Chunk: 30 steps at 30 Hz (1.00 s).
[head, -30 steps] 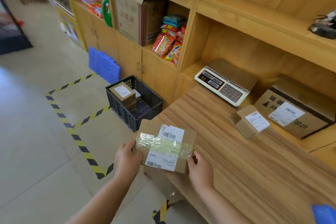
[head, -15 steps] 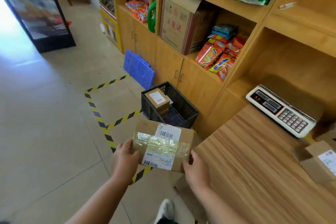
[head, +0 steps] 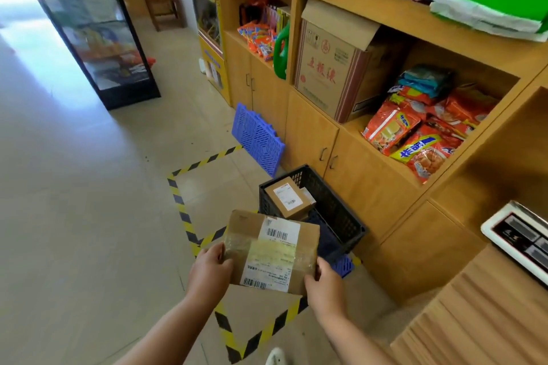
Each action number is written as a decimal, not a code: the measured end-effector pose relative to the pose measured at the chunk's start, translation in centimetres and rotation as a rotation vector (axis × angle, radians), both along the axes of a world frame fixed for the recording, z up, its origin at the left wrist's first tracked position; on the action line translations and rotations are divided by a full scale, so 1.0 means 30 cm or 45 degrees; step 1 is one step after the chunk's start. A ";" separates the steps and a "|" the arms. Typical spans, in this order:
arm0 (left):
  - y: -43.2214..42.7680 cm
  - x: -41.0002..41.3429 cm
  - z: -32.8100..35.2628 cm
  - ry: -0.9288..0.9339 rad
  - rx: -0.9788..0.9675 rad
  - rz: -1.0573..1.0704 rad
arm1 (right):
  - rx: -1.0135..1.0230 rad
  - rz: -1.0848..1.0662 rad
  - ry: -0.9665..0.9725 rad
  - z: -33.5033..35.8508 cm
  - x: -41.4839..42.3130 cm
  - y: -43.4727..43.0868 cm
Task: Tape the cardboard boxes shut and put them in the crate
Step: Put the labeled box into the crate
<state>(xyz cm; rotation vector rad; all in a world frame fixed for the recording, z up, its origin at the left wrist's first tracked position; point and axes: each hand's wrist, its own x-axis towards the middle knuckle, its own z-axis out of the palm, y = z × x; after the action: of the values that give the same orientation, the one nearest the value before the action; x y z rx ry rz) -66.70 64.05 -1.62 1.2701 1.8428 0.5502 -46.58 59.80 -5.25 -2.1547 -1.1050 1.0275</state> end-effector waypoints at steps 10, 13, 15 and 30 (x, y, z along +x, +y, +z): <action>0.366 0.133 -0.062 0.016 -0.141 -0.181 | -0.083 -0.150 0.007 -0.049 0.130 0.276; 0.491 0.183 -0.116 0.059 -0.205 -0.283 | -0.124 -0.245 -0.030 -0.060 0.166 0.357; 0.590 0.223 -0.155 0.072 -0.263 -0.361 | -0.174 -0.307 -0.089 -0.069 0.196 0.417; 1.289 0.540 -0.332 0.207 -0.356 -1.137 | -0.547 -0.907 -0.017 -0.256 0.253 0.855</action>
<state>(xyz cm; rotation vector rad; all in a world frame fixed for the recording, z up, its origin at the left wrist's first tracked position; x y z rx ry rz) -50.51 102.72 -11.59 1.7786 1.2140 -0.2910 -39.00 85.44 -12.92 -2.5823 -0.0566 0.9475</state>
